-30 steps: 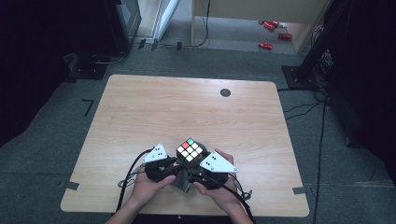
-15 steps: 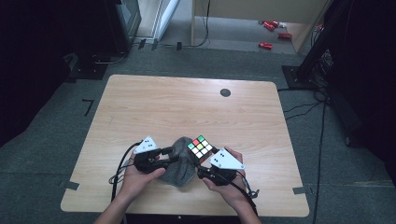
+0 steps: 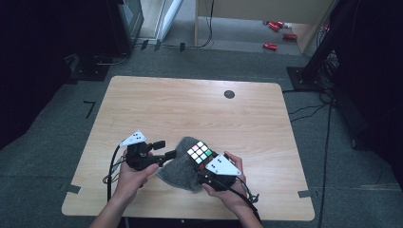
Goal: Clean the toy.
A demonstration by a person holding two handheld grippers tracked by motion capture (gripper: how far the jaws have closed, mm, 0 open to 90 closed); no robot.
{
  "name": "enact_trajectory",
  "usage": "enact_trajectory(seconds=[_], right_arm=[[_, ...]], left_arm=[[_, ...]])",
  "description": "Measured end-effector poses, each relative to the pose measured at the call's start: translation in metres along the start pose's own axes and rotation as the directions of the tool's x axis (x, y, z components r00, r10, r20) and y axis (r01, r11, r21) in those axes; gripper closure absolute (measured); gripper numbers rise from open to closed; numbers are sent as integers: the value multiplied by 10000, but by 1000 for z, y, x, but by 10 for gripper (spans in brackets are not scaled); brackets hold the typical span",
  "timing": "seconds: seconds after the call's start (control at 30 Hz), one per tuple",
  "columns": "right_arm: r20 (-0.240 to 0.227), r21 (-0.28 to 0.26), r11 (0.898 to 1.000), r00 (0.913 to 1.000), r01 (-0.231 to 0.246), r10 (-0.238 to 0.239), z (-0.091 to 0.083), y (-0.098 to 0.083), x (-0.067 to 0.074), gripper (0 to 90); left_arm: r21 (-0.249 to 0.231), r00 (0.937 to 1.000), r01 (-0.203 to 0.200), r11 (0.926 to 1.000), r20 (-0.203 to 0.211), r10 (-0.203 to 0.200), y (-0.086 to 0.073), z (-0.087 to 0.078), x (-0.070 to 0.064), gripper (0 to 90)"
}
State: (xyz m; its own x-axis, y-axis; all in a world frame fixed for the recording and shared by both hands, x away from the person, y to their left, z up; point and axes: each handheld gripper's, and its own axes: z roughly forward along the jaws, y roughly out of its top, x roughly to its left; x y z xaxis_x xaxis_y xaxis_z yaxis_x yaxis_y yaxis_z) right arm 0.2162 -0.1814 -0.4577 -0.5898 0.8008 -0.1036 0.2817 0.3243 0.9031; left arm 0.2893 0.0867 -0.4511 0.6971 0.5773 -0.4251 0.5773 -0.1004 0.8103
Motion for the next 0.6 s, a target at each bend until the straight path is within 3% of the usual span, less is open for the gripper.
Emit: enact_trajectory(seconds=[0.13,0.3,0.47,0.6], right_arm=[[169,-2,9991,9990,425,-425,6,-1,10,344],[372,81,9980,9974,620,-623,11,-3,17,344],[404,77,9969,9961,783,-786,13,-3,21,344],[506,204,9953,9941,947,-957,16,-3,26,343]], left_arm=[[-62,9994,37,10000,357,-35,4,1,-11,241],[-75,9973,-119,9999,728,124,6,3,-25,236],[130,9963,-239,9996,833,227,4,10,-34,237],[425,9944,-597,9973,902,556,1,19,-45,236]])
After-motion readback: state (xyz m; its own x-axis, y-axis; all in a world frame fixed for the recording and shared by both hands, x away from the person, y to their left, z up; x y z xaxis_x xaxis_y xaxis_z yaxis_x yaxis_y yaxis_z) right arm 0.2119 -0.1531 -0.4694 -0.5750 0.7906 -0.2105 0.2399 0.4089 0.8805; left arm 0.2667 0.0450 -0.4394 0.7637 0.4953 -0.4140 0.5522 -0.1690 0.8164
